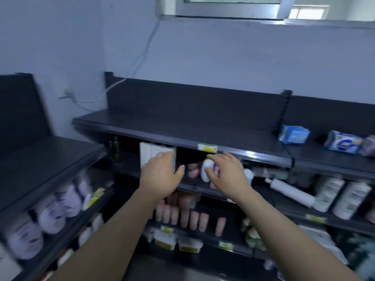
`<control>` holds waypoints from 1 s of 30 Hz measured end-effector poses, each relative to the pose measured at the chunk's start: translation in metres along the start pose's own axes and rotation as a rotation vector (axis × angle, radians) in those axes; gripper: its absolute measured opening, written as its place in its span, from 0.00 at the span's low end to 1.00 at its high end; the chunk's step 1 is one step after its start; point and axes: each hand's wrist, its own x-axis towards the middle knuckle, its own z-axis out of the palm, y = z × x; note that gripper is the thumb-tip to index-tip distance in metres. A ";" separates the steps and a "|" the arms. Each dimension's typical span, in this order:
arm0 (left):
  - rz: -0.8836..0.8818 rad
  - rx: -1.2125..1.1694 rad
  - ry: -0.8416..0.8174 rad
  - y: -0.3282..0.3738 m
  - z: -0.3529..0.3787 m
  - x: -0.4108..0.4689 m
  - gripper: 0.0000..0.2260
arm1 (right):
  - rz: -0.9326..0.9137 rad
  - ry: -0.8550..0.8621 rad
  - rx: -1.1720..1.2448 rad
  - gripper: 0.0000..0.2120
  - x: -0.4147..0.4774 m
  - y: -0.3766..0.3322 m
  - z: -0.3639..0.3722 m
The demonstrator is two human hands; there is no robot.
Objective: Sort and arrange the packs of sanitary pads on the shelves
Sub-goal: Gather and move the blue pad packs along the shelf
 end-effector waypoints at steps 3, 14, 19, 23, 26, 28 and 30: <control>0.086 -0.036 -0.033 0.038 0.033 0.028 0.25 | 0.077 0.034 -0.049 0.24 -0.001 0.051 -0.013; 0.415 -0.137 -0.164 0.177 0.131 0.151 0.25 | 0.434 0.114 -0.223 0.23 0.020 0.207 -0.060; 0.542 -0.163 -0.205 0.235 0.163 0.207 0.25 | 0.574 0.162 -0.277 0.23 0.035 0.258 -0.085; 0.643 -0.202 -0.248 0.277 0.193 0.235 0.24 | 0.677 0.228 -0.313 0.23 0.039 0.296 -0.094; 0.698 -0.213 -0.287 0.303 0.218 0.246 0.21 | 0.746 0.248 -0.329 0.23 0.034 0.320 -0.098; 0.716 -0.202 -0.312 0.319 0.233 0.254 0.21 | 0.779 0.244 -0.332 0.23 0.031 0.336 -0.101; 0.724 -0.192 -0.313 0.335 0.248 0.264 0.21 | 0.803 0.253 -0.338 0.22 0.029 0.355 -0.105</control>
